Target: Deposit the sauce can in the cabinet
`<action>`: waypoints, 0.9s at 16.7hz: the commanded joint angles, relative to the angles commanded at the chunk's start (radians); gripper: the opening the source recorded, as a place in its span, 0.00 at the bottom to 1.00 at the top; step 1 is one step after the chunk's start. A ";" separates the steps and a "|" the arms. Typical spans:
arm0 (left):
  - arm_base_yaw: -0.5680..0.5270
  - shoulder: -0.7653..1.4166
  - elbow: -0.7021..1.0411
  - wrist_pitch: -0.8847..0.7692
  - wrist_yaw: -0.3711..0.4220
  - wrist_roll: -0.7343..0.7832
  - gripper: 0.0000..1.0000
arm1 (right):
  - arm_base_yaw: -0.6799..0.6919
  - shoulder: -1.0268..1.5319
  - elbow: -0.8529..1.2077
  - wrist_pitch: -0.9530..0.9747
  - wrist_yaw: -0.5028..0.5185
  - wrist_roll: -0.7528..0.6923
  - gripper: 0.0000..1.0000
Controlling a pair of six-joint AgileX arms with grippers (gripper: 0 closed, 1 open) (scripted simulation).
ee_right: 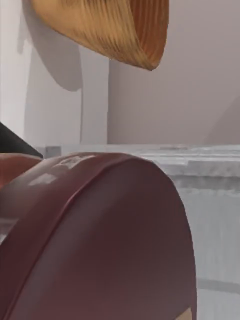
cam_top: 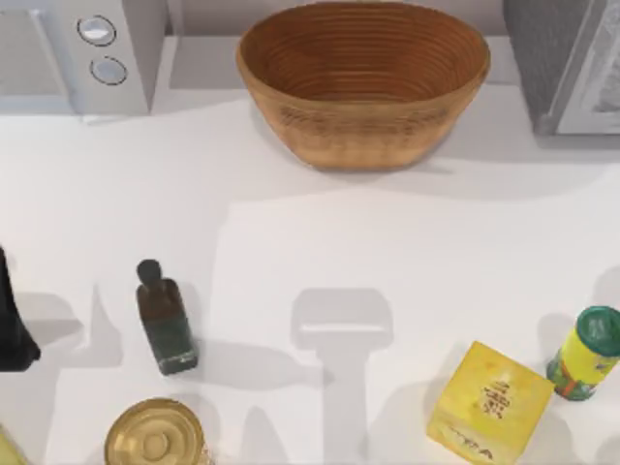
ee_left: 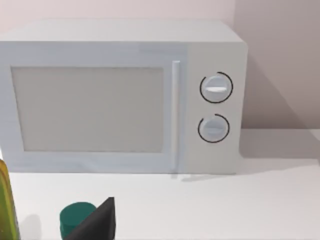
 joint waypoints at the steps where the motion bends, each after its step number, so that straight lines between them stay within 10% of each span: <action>1: 0.000 0.000 0.000 0.000 0.000 0.000 1.00 | -0.002 -0.013 -0.012 -0.008 0.012 0.009 0.00; 15: 0.000 0.000 0.000 0.000 0.000 0.000 1.00 | 0.036 0.321 0.339 -0.176 0.078 0.022 0.00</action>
